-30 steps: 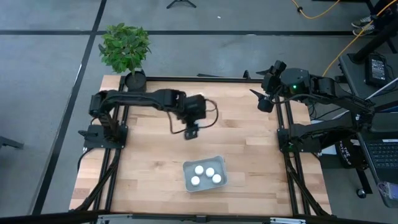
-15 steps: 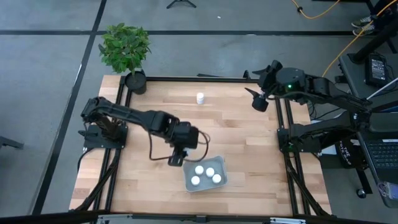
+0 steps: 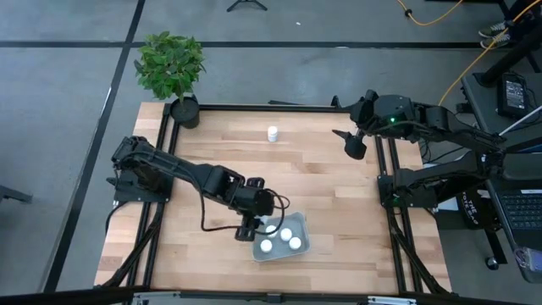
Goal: Pick and place pill bottles into a basket
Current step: Put the white medicine bottle into the gray bin
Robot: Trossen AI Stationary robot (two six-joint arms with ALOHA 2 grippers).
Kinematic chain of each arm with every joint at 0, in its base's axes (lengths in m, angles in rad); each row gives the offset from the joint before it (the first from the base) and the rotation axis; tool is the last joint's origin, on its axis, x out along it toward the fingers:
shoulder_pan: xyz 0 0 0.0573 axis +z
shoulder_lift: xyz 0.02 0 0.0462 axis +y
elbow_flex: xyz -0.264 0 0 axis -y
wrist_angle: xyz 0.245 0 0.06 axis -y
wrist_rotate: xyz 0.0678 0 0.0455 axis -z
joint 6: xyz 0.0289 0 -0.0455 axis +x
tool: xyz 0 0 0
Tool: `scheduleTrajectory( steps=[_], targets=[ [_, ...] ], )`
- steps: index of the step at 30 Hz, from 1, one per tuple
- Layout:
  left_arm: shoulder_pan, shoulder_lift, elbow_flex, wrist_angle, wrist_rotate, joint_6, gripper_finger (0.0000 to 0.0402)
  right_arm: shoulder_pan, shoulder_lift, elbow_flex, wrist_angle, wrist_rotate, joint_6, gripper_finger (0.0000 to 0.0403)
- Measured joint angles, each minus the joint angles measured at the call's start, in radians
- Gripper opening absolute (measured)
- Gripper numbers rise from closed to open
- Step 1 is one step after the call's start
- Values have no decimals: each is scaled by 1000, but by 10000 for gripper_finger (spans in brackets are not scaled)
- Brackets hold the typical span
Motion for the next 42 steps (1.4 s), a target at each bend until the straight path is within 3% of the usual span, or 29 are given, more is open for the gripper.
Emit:
scheduleTrajectory(
  steps=[6, 16, 31, 42],
  targets=[
    [0, 64, 1, 90, -3, -74, 173, 14, -1, 0, -47, -17, -58, 333],
    [-18, 145, 1, 97, -10, -145, 173, 16, -10, 0, -49, -47, -116, 333],
    [-63, 147, 1, 16, -54, -251, 173, 16, -12, 0, -52, -51, -152, 333],
    [-71, 147, 1, 7, -71, -234, 173, 16, -12, 0, -51, -51, -156, 333]
  ],
)
